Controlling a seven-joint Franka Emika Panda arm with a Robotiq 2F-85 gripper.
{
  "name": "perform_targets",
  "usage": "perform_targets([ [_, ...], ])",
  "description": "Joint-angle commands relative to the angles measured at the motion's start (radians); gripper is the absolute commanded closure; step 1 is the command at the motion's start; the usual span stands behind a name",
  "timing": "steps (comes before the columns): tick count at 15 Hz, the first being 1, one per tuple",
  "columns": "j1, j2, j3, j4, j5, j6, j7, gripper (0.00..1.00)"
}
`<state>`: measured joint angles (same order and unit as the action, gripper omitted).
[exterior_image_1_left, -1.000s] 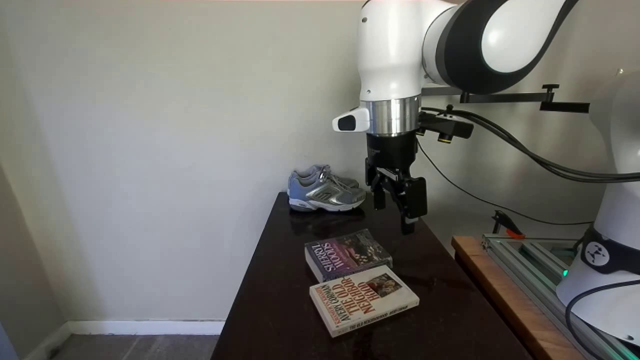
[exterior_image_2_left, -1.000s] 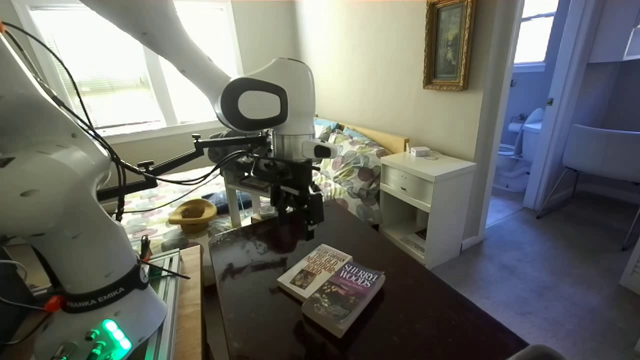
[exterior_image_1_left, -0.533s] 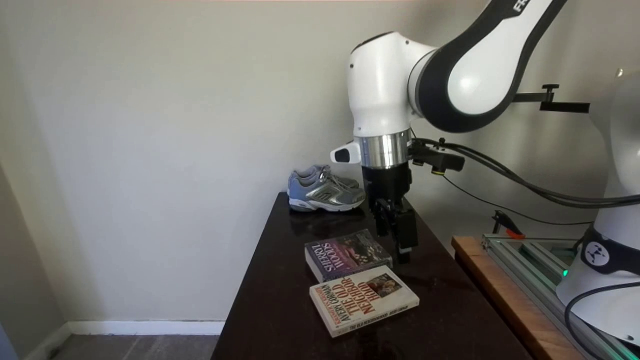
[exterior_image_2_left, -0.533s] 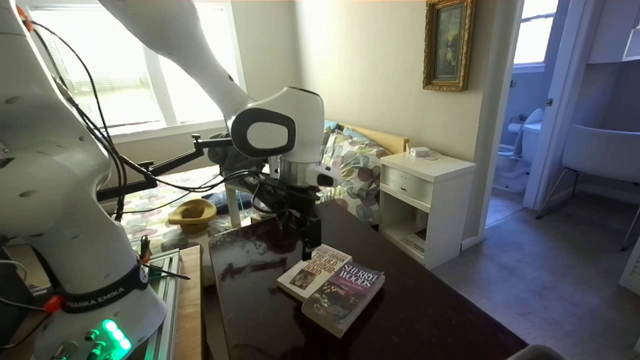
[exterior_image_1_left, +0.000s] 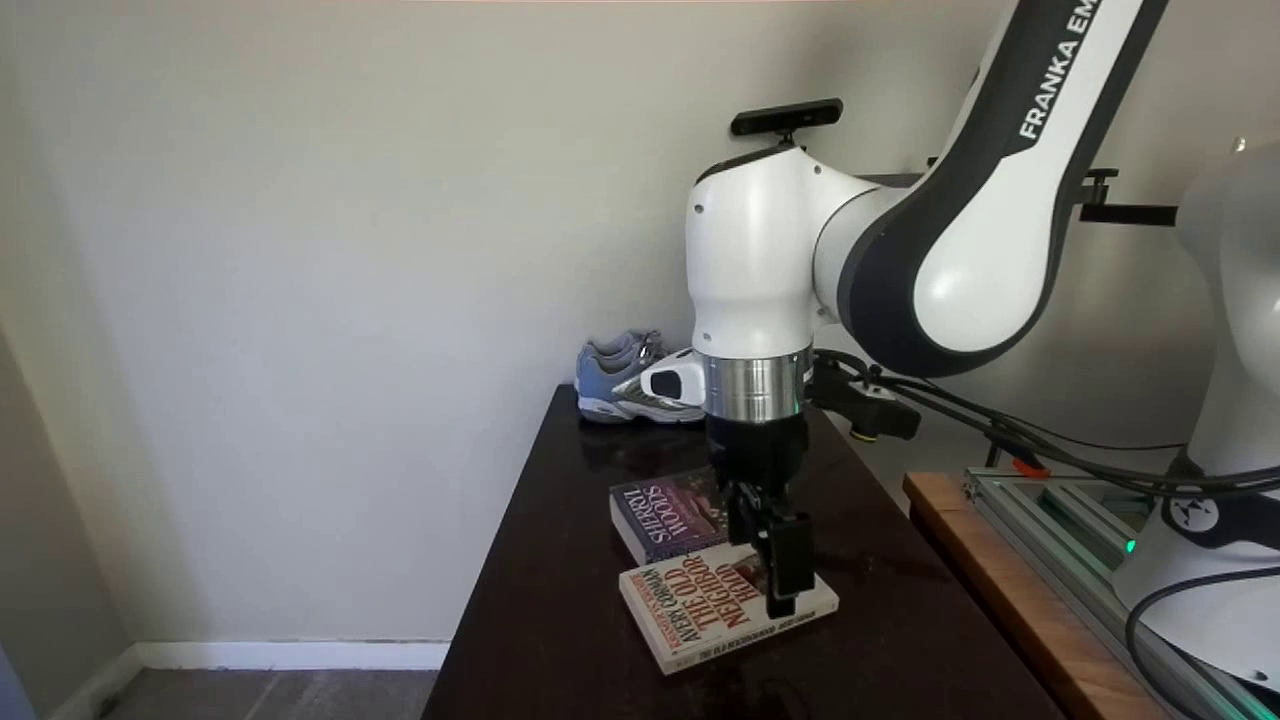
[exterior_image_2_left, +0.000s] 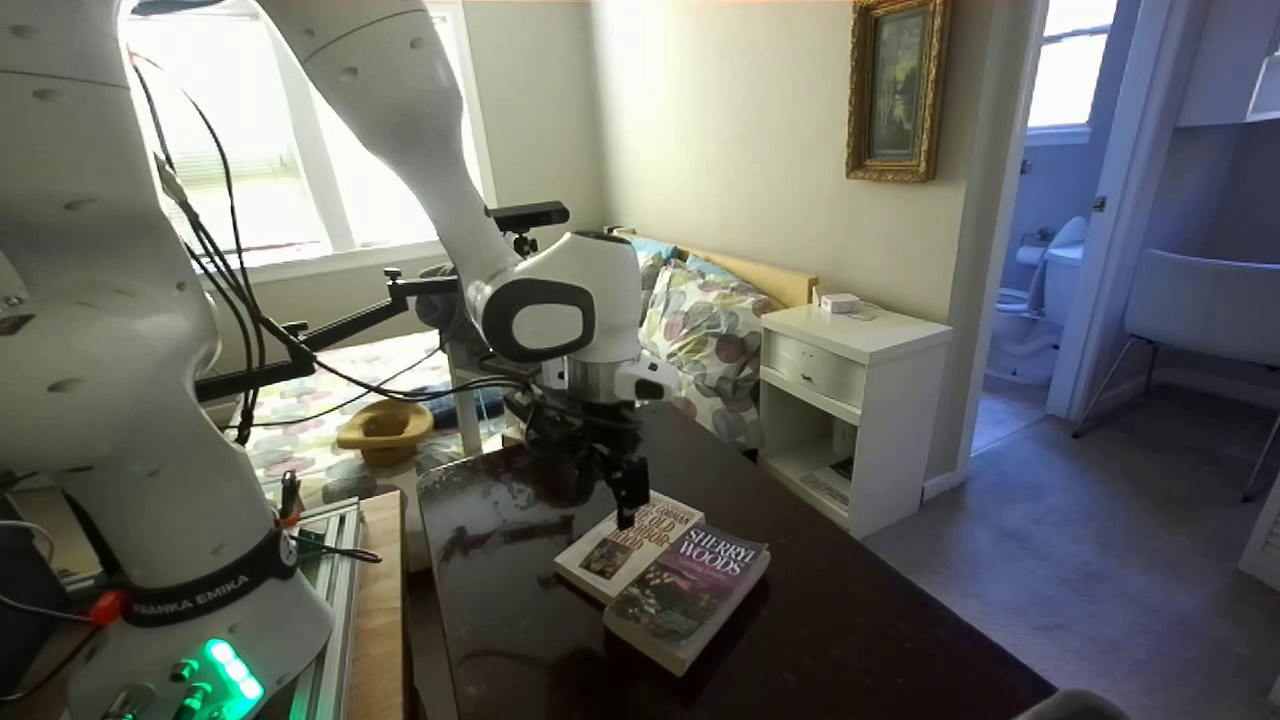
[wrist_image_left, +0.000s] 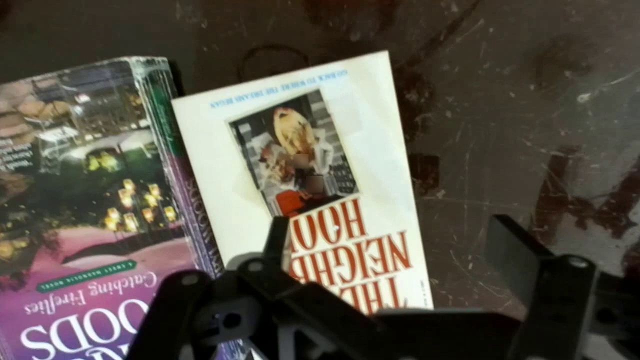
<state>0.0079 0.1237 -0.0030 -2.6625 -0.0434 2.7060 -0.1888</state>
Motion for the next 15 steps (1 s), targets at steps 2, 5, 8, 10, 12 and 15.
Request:
perform_targets([
  [2, 0.063, 0.053, -0.019, 0.004, -0.199, 0.100, 0.180, 0.00],
  [5, 0.117, 0.074, -0.089, 0.015, -0.415, 0.135, 0.352, 0.00],
  [8, 0.166, 0.100, -0.152, 0.033, -0.590, 0.146, 0.494, 0.00],
  [10, 0.194, 0.110, -0.183, 0.044, -0.676, 0.146, 0.572, 0.00],
  [12, 0.215, 0.126, -0.204, 0.055, -0.739, 0.147, 0.635, 0.00],
  [15, 0.243, 0.150, -0.229, 0.067, -0.816, 0.148, 0.715, 0.00],
])
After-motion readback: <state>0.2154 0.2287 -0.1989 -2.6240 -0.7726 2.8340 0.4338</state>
